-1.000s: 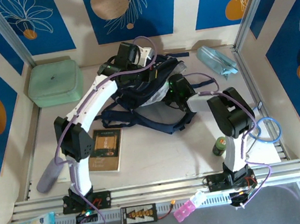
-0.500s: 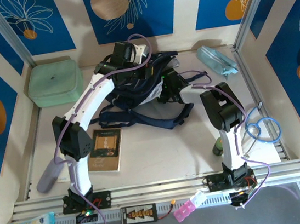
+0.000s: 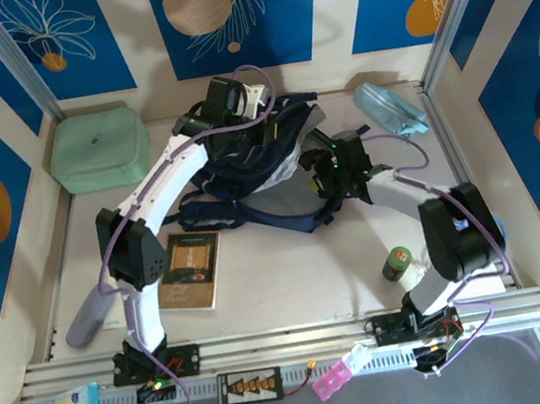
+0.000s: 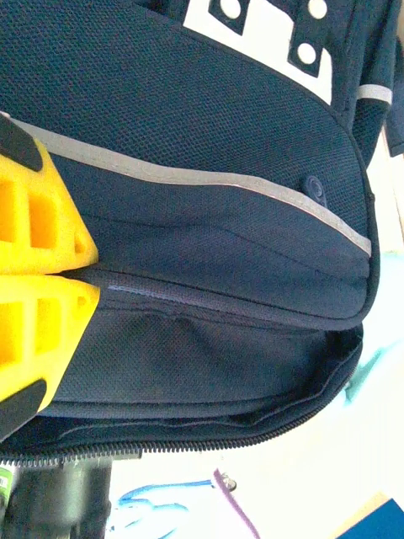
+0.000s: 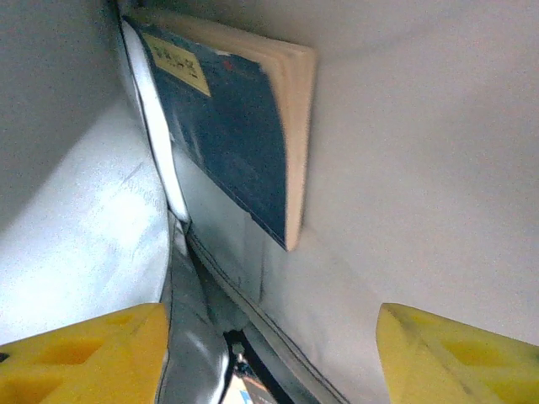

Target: Pack books, pencil case, and school supplies into a backpack

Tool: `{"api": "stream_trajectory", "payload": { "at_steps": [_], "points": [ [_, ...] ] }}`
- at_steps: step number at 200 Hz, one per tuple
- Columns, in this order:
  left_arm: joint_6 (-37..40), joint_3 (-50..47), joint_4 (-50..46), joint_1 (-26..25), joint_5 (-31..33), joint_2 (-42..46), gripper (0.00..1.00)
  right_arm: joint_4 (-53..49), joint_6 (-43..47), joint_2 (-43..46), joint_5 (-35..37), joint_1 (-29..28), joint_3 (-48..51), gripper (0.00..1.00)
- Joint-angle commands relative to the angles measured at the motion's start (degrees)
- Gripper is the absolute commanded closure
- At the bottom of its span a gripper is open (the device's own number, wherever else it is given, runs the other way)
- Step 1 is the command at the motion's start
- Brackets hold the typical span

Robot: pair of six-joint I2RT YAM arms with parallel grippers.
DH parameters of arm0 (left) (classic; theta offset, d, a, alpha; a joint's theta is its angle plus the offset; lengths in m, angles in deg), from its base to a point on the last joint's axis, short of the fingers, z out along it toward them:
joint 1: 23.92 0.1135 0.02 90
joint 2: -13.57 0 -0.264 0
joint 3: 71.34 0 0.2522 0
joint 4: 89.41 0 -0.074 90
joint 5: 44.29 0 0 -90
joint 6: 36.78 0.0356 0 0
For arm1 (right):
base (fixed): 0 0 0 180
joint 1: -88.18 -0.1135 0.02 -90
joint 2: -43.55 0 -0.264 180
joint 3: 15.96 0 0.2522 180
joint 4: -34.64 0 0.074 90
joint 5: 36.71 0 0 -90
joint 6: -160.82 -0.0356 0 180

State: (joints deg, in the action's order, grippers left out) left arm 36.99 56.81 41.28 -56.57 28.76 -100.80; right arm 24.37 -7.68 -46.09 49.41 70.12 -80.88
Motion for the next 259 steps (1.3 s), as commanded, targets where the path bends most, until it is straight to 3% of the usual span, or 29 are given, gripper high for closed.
{"api": "stream_trajectory", "payload": {
  "at_steps": [1, 24, 50, 68, 81, 106, 127, 166, 198, 259],
  "points": [
    [0.19, -2.98, 4.21, 0.2, -0.62, 0.32, 1.0, -8.42, 0.86, 8.04, 2.42, 1.52, 3.51, 0.35],
    [0.16, -8.87, 5.28, -0.02, -3.17, 1.44, 1.0, -24.27, 1.57, 16.95, 11.16, 3.18, 3.2, 0.36],
    [-0.29, -16.17, 7.05, -0.04, -5.14, 3.76, 0.83, -31.91, 3.78, 23.63, 13.47, 6.58, 2.97, 0.36],
    [-0.78, -20.01, 6.41, 0.08, -4.39, 5.71, 0.55, -31.02, 7.41, 26.19, 11.8, 6.58, 2.49, 0.36],
    [-2.32, -22.84, 5.8, 0.46, -2.54, 7.67, 0.4, -31.31, 10.1, 26.3, 10.46, 5.62, 0.93, 0.36],
    [-6.69, -31.7, 6.52, 2.2, 1.23, 13.62, 0.23, -31.5, 16.08, 23.58, 7.39, 1.64, -2.14, 0.36],
    [-11.13, -41.02, 8.62, 4.99, 2.49, 19.29, 0.15, -31.68, 19.53, 20.29, 6.51, -3.21, -4.0, 0.36],
    [-18.66, -46.68, 13.32, 8.61, 0.86, 19.05, 0.13, -30.29, 18.76, 15.52, 6.13, -7.67, -3.56, 0.36],
    [-21.5, -40.87, 12.55, 8.78, 5.34, 11.15, 0.12, -29.74, 17.92, 14.16, 5.21, -8.8, -3.52, 0.36],
    [-21.37, -26.97, 16.27, 8.65, -0.17, -3.32, 0.14, -30.8, 17.26, 15.99, 7.31, -9.62, -2.77, 0.37]
  ]
}}
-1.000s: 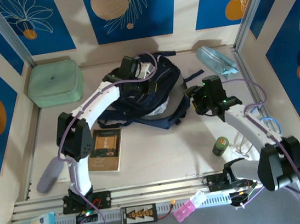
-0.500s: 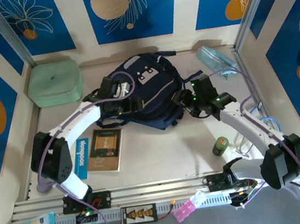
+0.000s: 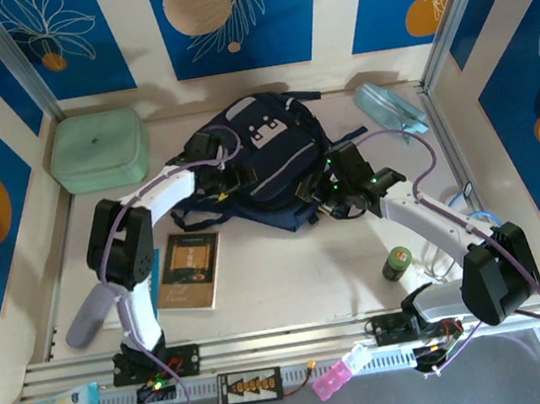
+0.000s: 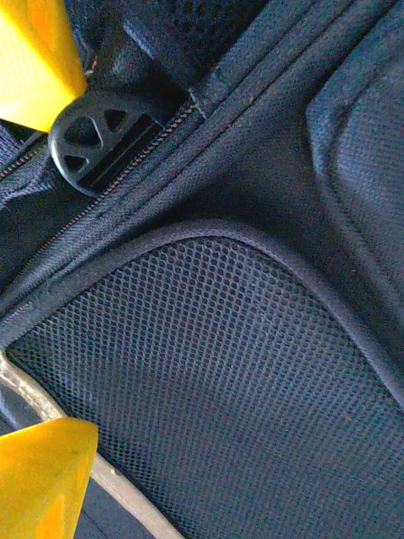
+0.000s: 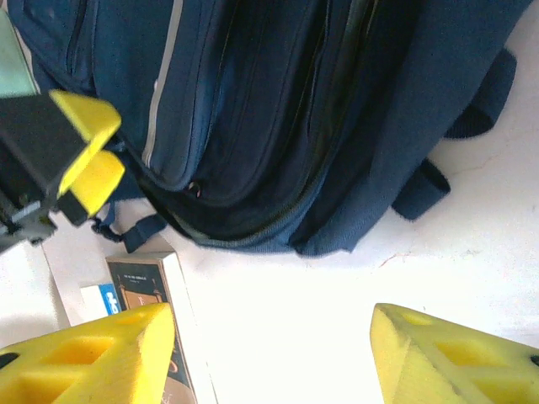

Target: Pack books, pencil case, and school supplies into a backpack

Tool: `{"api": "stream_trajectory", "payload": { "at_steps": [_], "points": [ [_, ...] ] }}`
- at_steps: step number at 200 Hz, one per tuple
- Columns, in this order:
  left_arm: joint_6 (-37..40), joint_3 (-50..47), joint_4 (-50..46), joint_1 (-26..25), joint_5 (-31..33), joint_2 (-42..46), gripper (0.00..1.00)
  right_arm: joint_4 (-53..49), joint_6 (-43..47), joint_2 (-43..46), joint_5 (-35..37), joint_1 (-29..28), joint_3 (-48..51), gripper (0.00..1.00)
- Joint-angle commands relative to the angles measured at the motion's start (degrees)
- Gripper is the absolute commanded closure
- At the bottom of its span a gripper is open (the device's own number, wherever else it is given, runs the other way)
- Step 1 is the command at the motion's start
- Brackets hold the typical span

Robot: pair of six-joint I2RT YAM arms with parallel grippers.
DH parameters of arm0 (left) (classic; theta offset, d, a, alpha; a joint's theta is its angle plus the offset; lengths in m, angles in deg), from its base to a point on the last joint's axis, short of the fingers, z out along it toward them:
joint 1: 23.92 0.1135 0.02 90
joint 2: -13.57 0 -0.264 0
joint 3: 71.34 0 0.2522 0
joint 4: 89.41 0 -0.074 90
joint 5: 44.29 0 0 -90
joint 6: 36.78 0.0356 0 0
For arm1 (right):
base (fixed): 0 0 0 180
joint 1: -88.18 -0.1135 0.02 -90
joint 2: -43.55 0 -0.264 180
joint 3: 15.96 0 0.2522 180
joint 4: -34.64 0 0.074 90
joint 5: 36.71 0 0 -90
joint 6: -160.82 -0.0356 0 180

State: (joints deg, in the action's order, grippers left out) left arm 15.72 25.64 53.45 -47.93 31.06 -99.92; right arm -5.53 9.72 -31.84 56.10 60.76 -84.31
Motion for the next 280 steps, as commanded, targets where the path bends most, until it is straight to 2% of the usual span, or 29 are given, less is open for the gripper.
{"api": "stream_trajectory", "payload": {
  "at_steps": [1, 32, 56, 85, 125, 163, 215, 262, 280],
  "points": [
    [-0.02, 4.43, 4.16, 0.02, -2.48, -4.37, 0.14, -0.91, -0.15, 1.79, 0.62, -0.27, 0.64, 0.37],
    [1.51, 8.49, 2.49, 0.19, -2.31, -6.6, 0.14, -1.09, 0.25, 1.86, 0.72, -0.61, 0.17, 0.37],
    [4.96, 6.38, -2.32, 0.19, -0.73, -1.18, 0.12, -1.82, 1.69, 1.67, 1.18, -1.63, -0.88, 0.37],
    [8.17, -5.17, -6.81, 1.33, 4.09, 11.01, 0.08, -1.19, 3.46, 0.06, 1.74, -4.14, -2.11, 0.37],
    [6.43, -25.41, -8.83, 5.37, 6.24, 28.31, 0.03, -0.91, 5.95, -5.49, 2.56, -8.68, -6.14, 0.35],
    [2.96, -39.32, -8.47, 5.99, 7.39, 37.5, 0.03, -0.8, 6.22, -9.35, 2.2, -10.9, -8.63, 0.34],
    [-5.45, -48.75, -0.08, 2.34, 1.25, 40.2, 0.06, -1.42, 5.21, -10.82, 2.55, -11.52, -9.1, 0.35],
    [-18.64, -48.84, 14.22, -6.31, -4.56, 33.71, 0.07, -1.8, 4.96, -11.87, 2.84, -11.52, -9.57, 0.35],
    [-23.75, -48.09, 20.41, -8.09, -7.35, 32.21, 0.07, -2.05, 5.09, -12.31, 2.56, -11.6, -9.75, 0.35]
  ]
}}
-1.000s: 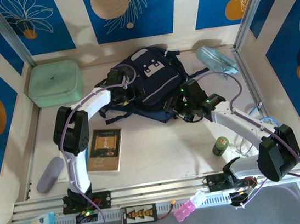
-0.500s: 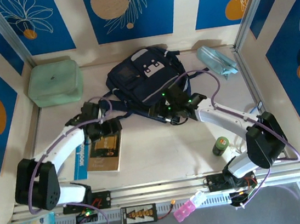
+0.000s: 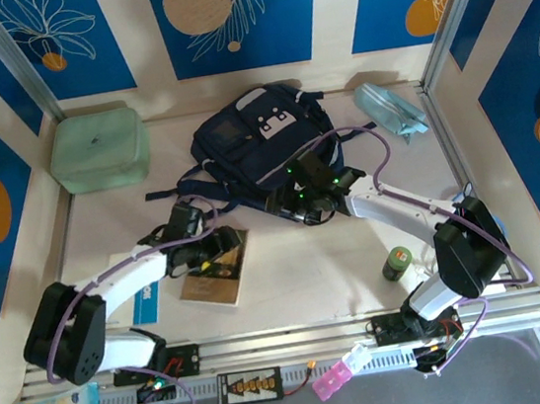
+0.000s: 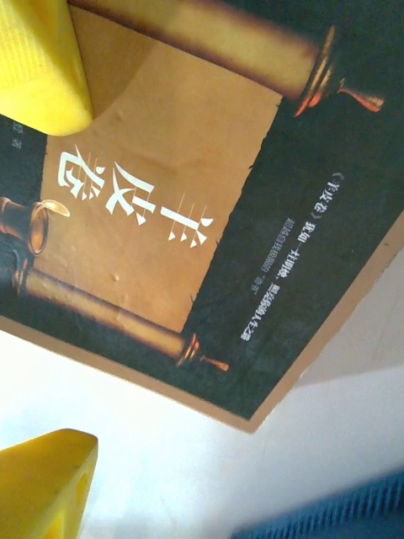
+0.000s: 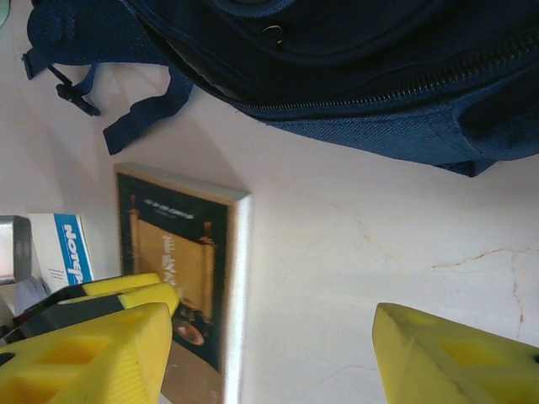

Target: Pack books, pencil case, and school supplies into a backpack

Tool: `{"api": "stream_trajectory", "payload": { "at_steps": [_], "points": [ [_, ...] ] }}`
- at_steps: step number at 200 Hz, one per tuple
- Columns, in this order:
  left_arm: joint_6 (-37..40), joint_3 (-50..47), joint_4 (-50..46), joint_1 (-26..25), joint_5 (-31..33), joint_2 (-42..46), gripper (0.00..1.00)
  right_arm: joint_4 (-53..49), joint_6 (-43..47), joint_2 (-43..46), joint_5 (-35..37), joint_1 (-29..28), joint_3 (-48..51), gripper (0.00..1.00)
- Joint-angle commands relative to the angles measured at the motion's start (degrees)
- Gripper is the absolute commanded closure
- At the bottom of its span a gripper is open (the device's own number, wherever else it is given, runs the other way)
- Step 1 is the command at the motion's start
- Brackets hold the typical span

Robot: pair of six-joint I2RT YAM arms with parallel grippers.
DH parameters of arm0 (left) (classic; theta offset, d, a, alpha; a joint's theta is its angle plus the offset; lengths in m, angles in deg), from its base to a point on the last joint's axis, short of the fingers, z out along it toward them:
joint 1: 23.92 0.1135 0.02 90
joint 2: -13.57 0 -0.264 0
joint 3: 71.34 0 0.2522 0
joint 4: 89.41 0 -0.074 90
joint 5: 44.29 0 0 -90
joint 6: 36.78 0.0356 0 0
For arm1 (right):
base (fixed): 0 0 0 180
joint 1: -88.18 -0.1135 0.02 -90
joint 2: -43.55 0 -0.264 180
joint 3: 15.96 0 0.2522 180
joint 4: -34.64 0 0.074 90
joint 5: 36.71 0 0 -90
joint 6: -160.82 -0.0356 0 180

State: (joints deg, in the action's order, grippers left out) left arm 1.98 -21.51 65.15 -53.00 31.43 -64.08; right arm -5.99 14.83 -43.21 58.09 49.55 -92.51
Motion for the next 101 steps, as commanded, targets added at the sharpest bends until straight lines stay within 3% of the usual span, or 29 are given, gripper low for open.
{"api": "stream_trajectory", "payload": {
  "at_steps": [1, 18, 34, 73, 101],
  "points": [
    [-10.27, -0.93, 9.01, -3.05, -7.88, -3.64, 0.07, -1.64, -0.05, -0.99, 0.57, -0.39, -1.55, 0.35],
    [-10.78, 0.52, 9.43, -2.46, -9.28, -3.04, 0.07, -1.7, 0.0, -1.13, 0.31, -0.56, -1.22, 0.36],
    [-6.13, 3.62, 2.02, -0.9, -7.93, -1.06, 0.06, -1.61, 0.56, -1.35, 0.05, -1.36, -0.79, 0.36],
    [7.04, 7.64, -15.31, 4.85, 0.23, 3.57, 0.04, -1.89, 0.44, -5.28, -1.69, -5.36, -0.76, 0.38],
    [12.26, 7.43, -19.19, 6.6, 4.61, 3.26, 0.04, -1.52, -0.29, -9.67, -2.99, -8.24, -2.02, 0.42]
  ]
}}
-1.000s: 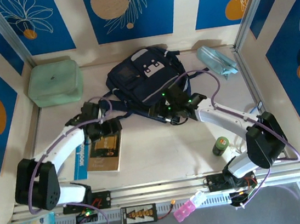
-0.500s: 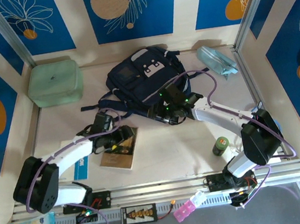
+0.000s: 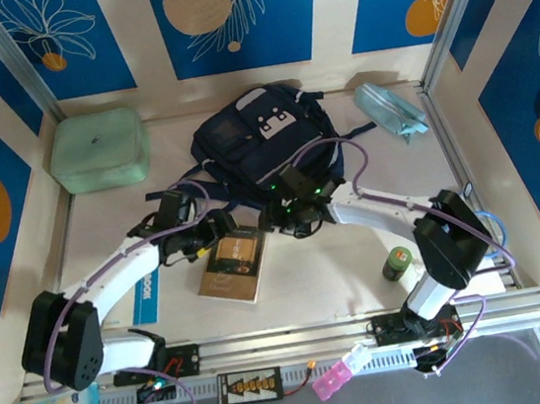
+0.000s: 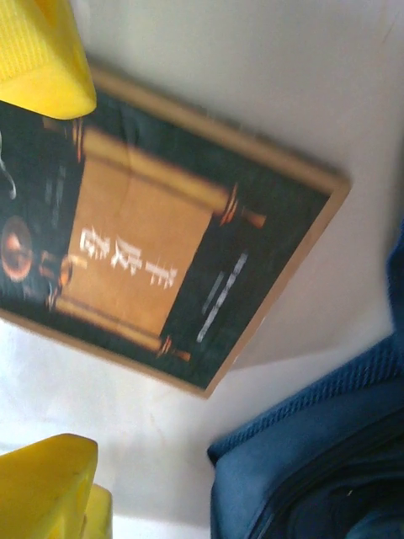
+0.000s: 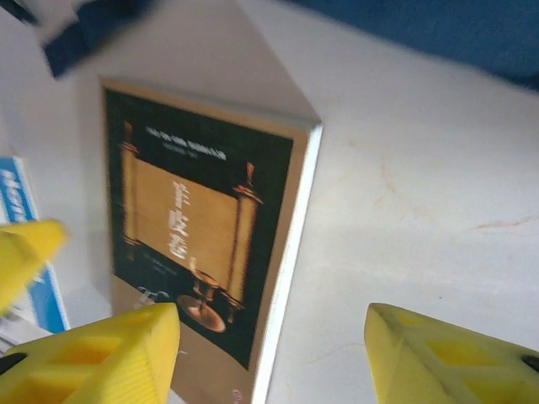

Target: Pack books, pencil case, and school supplies into a backpack

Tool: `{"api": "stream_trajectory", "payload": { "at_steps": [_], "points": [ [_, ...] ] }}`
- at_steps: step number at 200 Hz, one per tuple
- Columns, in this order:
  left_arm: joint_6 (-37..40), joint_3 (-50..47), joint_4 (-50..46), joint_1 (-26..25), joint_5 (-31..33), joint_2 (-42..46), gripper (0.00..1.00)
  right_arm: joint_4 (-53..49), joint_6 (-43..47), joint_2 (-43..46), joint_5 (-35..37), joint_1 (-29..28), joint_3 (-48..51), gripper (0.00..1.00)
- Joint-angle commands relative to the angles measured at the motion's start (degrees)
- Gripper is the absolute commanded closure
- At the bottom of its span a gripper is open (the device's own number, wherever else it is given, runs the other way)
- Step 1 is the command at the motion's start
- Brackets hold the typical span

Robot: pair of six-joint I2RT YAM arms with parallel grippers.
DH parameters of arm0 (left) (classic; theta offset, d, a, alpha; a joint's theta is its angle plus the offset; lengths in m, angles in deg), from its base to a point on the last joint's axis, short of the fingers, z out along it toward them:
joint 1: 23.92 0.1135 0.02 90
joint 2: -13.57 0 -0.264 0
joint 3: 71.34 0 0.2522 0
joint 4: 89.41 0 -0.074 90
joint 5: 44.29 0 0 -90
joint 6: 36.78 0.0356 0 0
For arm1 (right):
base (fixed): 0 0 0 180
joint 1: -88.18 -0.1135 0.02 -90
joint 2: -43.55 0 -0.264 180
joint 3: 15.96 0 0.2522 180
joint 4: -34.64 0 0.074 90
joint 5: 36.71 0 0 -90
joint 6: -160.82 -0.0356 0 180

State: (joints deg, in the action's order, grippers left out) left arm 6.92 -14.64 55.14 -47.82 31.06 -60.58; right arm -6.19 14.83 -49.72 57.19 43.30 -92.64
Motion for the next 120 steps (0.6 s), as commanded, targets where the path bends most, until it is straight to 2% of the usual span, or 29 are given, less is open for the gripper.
{"api": "stream_trajectory", "payload": {
  "at_steps": [1, 32, 80, 120],
  "points": [
    [7.43, 0.57, -9.26, 1.45, 4.99, -0.35, 0.05, -1.36, -0.28, -3.32, -2.12, -2.11, -1.96, 0.42],
    [9.64, 0.49, -8.97, 1.65, 3.62, -3.74, 0.07, -0.89, -0.73, -7.19, -3.23, -3.51, -3.3, 0.49],
    [13.49, 0.73, -9.11, 1.66, 1.38, -7.21, 0.13, 0.97, 1.23, -12.47, -9.93, -4.02, -5.06, 0.62],
    [14.58, 0.32, -8.67, 1.64, -1.47, -8.63, 0.19, 0.52, 1.09, -14.5, -9.65, -4.05, -5.27, 0.73]
  ]
}}
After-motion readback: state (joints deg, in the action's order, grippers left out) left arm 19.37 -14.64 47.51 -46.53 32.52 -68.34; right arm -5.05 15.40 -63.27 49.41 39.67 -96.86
